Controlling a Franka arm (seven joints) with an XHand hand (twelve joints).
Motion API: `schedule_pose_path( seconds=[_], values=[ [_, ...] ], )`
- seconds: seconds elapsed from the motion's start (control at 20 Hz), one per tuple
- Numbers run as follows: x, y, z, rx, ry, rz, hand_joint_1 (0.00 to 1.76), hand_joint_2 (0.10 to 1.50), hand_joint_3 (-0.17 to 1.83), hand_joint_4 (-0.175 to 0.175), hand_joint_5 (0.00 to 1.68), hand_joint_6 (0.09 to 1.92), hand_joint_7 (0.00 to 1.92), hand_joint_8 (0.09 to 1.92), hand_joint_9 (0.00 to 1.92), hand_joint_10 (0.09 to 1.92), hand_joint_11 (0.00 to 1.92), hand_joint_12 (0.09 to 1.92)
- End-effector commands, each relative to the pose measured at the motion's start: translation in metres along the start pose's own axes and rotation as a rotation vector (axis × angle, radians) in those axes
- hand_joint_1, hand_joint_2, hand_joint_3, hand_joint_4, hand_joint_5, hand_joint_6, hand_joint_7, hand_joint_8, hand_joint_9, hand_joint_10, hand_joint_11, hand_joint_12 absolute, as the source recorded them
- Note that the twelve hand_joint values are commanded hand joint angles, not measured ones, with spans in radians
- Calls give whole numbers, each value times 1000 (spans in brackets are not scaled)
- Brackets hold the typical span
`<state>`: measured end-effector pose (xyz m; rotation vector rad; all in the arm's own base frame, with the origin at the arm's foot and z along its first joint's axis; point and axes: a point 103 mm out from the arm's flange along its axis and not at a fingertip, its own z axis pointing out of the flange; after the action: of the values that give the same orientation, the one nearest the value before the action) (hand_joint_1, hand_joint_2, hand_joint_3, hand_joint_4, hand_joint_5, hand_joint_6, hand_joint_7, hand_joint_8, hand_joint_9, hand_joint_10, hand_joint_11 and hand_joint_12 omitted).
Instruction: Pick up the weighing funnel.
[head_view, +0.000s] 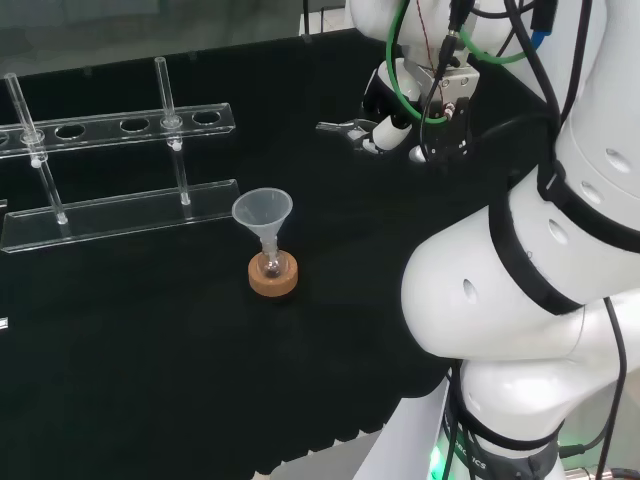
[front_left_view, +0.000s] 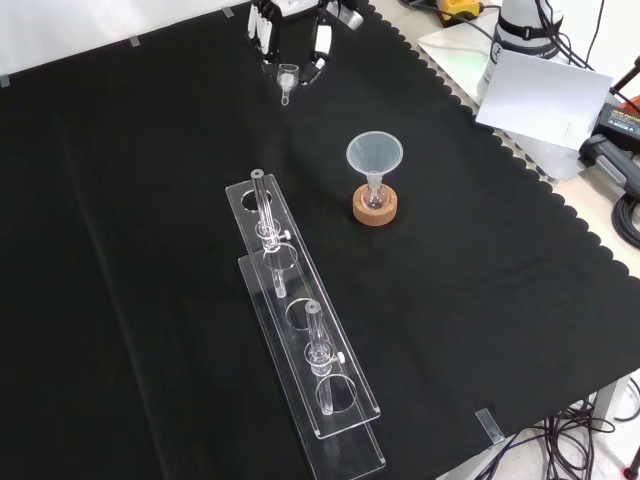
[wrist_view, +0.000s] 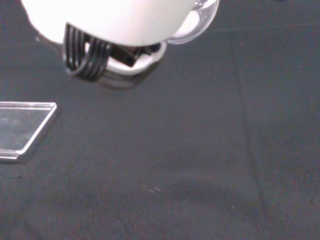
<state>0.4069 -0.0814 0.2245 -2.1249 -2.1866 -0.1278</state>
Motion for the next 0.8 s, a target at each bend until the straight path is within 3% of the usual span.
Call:
schedule_pose_path(
  seconds=[0.05, 0.8],
  values=[
    [3, -2, -2, -3, 1, -1, 1197, 564, 699, -1, 1499, 247, 1561, 265, 1445, 303, 1149, 840],
    [15, 7, -21, -38, -10, -43, 1194, 563, 699, 14, 1499, 249, 1564, 262, 1445, 302, 1150, 837]
  ],
)
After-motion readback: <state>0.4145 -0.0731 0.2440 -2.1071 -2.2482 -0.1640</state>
